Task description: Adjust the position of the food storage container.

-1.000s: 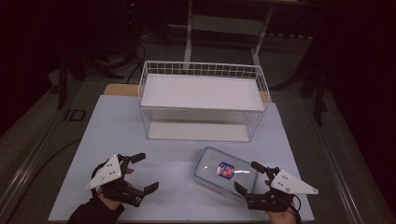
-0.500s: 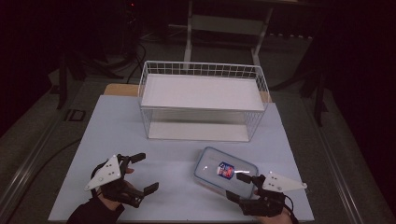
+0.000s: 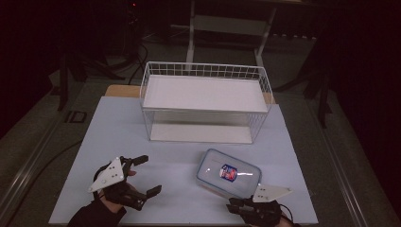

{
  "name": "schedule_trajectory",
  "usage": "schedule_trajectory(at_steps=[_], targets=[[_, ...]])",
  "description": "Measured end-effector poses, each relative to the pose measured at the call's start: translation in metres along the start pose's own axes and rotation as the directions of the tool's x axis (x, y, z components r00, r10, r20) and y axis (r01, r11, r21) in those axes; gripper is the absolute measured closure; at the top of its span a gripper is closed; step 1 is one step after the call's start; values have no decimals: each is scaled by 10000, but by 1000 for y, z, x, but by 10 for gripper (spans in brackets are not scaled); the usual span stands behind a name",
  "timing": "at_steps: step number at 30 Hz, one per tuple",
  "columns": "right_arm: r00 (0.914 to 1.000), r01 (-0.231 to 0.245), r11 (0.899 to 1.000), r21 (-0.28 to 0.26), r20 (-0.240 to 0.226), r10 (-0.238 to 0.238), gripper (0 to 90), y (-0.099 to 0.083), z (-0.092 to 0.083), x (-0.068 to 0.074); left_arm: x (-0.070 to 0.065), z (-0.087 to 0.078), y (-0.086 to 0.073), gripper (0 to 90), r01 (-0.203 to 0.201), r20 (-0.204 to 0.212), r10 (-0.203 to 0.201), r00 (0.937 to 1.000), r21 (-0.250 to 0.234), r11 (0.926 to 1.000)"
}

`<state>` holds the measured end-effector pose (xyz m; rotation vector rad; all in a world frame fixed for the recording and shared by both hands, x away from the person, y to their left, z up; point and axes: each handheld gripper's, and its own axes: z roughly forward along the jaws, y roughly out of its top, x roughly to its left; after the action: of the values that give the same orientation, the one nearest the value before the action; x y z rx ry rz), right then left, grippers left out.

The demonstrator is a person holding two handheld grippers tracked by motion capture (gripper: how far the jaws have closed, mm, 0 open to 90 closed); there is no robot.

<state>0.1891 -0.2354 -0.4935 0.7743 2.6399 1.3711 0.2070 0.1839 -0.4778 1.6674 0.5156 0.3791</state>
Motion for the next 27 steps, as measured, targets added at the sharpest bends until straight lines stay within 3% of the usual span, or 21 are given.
schedule_trajectory(at_steps=[2,5,11,12,27], targets=[[10000,2,9994,338,-51,0,885,-2,3,-1,0,0,0,0,3,-7,-3,10000,5,10000],[10000,-24,9982,598,-77,28,898,-3,6,-2,0,0,0,0,-16,-16,16,10000,-7,10000],[9994,80,9948,1018,315,-112,899,-7,6,-2,-1,0,0,0,-56,-7,56,10000,26,10000],[9978,16,9929,1190,657,-95,899,-10,4,-6,-1,0,1,0,-72,7,72,10000,-4,10000],[9918,-365,9924,1179,1259,215,900,-14,-2,-19,-1,0,1,0,-68,10,68,10000,17,10000]])
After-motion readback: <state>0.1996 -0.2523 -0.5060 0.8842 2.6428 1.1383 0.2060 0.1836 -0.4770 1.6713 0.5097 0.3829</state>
